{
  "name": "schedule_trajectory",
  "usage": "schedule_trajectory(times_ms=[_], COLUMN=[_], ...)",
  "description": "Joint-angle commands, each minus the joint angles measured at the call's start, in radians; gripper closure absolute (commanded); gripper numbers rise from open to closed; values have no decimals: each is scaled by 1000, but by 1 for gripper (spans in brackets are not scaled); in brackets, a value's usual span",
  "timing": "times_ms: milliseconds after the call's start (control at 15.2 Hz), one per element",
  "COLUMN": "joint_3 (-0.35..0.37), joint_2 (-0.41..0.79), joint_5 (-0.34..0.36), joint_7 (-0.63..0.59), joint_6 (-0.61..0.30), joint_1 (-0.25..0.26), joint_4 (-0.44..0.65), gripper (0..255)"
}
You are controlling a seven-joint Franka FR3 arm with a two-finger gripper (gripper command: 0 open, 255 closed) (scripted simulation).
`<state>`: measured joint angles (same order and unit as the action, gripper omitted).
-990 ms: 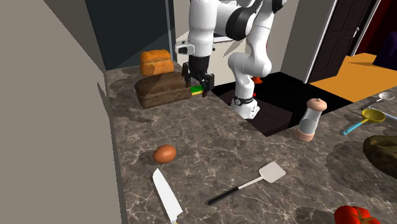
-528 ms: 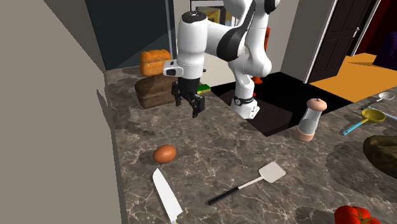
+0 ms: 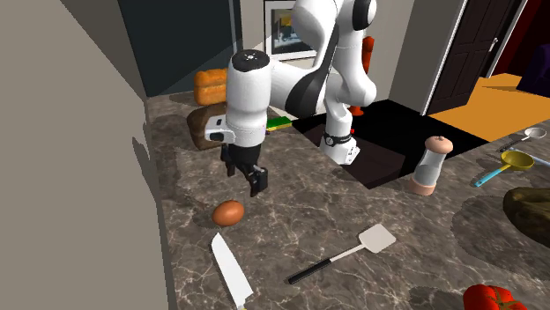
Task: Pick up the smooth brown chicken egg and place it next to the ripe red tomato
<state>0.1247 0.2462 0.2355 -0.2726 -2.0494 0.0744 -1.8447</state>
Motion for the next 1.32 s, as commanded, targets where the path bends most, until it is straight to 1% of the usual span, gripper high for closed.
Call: schedule_trajectory(times_ms=[0,66,132,594,1122,1188,1254], joint_3=[-2,-3,-4,-14,-14,-14,-14], joint_2=[87,128,146,186,186,186,186], joint_5=[20,28,31,45,45,45,45], joint_7=[-18,-24,-27,-36,-36,-36,-36], joint_6=[-3,0,2,-82,-81,-81,-81], joint_1=[11,17,20,13,13,13,13], joint_4=[82,126,145,101,102,102,102], gripper=[0,0,0,0,0,255,255])
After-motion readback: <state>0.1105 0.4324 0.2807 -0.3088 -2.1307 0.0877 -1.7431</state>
